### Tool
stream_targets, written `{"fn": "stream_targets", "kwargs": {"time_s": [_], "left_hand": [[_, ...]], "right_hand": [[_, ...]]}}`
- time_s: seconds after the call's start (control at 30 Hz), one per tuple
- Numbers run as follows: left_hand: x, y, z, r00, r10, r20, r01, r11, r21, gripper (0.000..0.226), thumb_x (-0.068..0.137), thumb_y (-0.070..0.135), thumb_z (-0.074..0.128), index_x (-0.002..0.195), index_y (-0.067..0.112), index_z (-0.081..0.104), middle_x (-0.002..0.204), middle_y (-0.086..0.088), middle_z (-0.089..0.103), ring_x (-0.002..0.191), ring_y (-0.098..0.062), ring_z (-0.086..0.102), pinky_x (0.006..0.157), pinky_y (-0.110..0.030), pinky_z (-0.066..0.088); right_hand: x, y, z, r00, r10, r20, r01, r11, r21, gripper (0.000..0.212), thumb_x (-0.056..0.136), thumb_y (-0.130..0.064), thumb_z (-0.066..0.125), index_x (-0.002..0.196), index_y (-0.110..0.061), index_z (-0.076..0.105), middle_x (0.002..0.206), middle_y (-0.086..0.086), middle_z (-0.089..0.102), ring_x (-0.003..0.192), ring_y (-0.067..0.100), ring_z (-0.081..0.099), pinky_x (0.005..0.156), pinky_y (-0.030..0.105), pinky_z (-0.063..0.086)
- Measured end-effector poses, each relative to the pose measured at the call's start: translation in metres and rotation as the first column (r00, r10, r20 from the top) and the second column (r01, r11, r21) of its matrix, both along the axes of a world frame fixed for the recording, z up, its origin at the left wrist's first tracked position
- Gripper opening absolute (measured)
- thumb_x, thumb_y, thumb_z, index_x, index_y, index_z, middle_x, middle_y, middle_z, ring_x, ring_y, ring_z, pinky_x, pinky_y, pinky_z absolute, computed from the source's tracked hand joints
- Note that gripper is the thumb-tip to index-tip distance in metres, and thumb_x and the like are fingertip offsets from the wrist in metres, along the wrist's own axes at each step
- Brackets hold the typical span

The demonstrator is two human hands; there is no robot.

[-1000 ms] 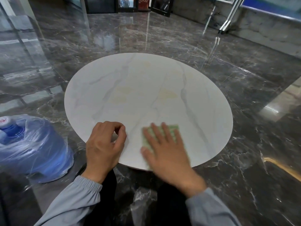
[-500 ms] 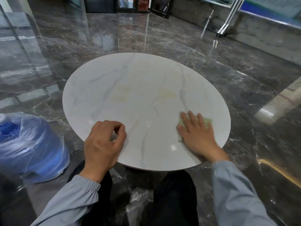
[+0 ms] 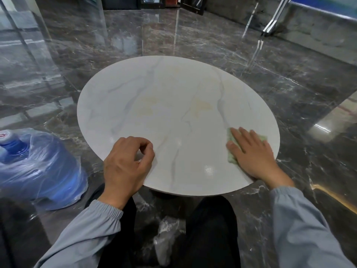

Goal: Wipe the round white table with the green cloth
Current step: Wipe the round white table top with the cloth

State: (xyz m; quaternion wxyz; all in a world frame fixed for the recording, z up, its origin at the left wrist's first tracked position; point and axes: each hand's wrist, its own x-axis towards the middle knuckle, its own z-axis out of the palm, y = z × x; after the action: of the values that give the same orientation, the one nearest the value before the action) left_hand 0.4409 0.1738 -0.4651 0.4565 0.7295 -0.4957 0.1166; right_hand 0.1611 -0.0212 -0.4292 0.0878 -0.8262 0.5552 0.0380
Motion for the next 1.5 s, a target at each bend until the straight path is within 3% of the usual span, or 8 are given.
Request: {"fn": "stream_targets", "kwargs": {"time_s": [0.1,0.37,0.7,0.83,1.0,1.1,1.33,1.5], "left_hand": [[-0.001,0.0,-0.001,1.0,0.015,-0.001,-0.015,0.999,-0.04,0.01,0.095,0.026,0.064,0.087,0.022,0.068,0.08,0.019,0.053,0.076,-0.003,0.042,0.067,-0.021,0.029],[0.003,0.002,-0.01,1.0,-0.013,0.019,0.014,0.996,-0.083,0.024,0.094,0.027,0.057,0.072,0.018,0.062,0.068,0.006,0.055,0.067,-0.015,0.049,0.063,-0.033,0.039],[-0.005,0.0,-0.004,0.996,0.077,0.051,-0.078,0.997,0.012,0.038,0.093,0.031,0.052,0.058,0.017,0.052,0.059,0.004,0.043,0.058,-0.022,0.048,0.052,-0.039,0.041],[-0.005,0.001,-0.002,0.996,0.077,0.05,-0.079,0.996,0.042,0.037,0.091,0.031,0.053,0.058,0.016,0.052,0.058,0.002,0.047,0.058,-0.022,0.05,0.053,-0.039,0.042],[-0.002,0.002,-0.002,0.994,0.058,0.094,-0.06,0.998,0.019,0.035,0.091,0.026,0.054,0.058,0.015,0.052,0.057,-0.001,0.049,0.056,-0.024,0.05,0.054,-0.038,0.041],[-0.005,0.003,0.003,0.998,0.043,0.036,-0.046,0.997,0.066,0.034,0.089,0.026,0.055,0.057,0.014,0.051,0.056,0.001,0.047,0.056,-0.023,0.048,0.052,-0.039,0.042],[-0.007,0.005,0.009,0.999,0.033,-0.024,-0.029,0.987,0.156,0.038,0.088,0.035,0.049,0.057,0.014,0.05,0.056,0.001,0.047,0.06,-0.026,0.051,0.055,-0.041,0.044],[-0.007,0.004,0.005,0.999,0.052,-0.007,-0.051,0.995,0.085,0.035,0.087,0.029,0.052,0.055,0.014,0.049,0.054,0.003,0.045,0.054,-0.024,0.047,0.05,-0.04,0.043]], "right_hand": [[0.017,0.009,-0.002,0.999,-0.037,-0.014,0.037,0.999,0.032,0.063,0.104,-0.063,0.013,0.161,-0.049,-0.009,0.173,-0.014,-0.011,0.159,0.018,-0.014,0.127,0.054,-0.007],[0.071,0.135,-0.014,0.85,0.507,0.143,-0.502,0.862,-0.068,0.062,0.102,-0.072,0.014,0.159,-0.057,-0.003,0.172,-0.023,-0.005,0.156,0.006,-0.02,0.123,0.04,-0.018],[-0.015,-0.021,0.003,0.992,-0.123,0.009,0.122,0.991,0.058,0.062,0.104,-0.065,0.015,0.162,-0.051,-0.002,0.173,-0.016,-0.008,0.159,0.016,-0.012,0.126,0.054,-0.007],[0.066,0.043,-0.01,0.982,0.174,0.077,-0.177,0.984,0.026,0.065,0.101,-0.066,0.011,0.162,-0.05,-0.006,0.172,-0.015,-0.013,0.158,0.017,-0.021,0.124,0.054,-0.015],[0.11,0.113,-0.016,0.826,0.547,0.134,-0.548,0.836,-0.031,0.065,0.098,-0.074,0.011,0.159,-0.056,-0.003,0.172,-0.021,-0.006,0.157,0.009,-0.019,0.123,0.045,-0.018],[0.081,0.065,-0.008,0.885,0.456,0.092,-0.454,0.89,-0.046,0.062,0.101,-0.071,0.018,0.159,-0.057,0.001,0.172,-0.021,-0.001,0.159,0.011,-0.009,0.127,0.044,-0.007],[-0.024,-0.056,0.002,0.987,-0.161,0.013,0.16,0.985,0.06,0.063,0.103,-0.066,0.018,0.162,-0.052,0.001,0.174,-0.016,-0.005,0.16,0.018,-0.008,0.126,0.056,-0.004],[0.05,0.009,-0.005,0.995,0.104,0.008,-0.104,0.994,0.024,0.063,0.105,-0.063,0.015,0.162,-0.05,-0.007,0.173,-0.014,-0.013,0.159,0.02,-0.017,0.125,0.055,-0.01]]}}
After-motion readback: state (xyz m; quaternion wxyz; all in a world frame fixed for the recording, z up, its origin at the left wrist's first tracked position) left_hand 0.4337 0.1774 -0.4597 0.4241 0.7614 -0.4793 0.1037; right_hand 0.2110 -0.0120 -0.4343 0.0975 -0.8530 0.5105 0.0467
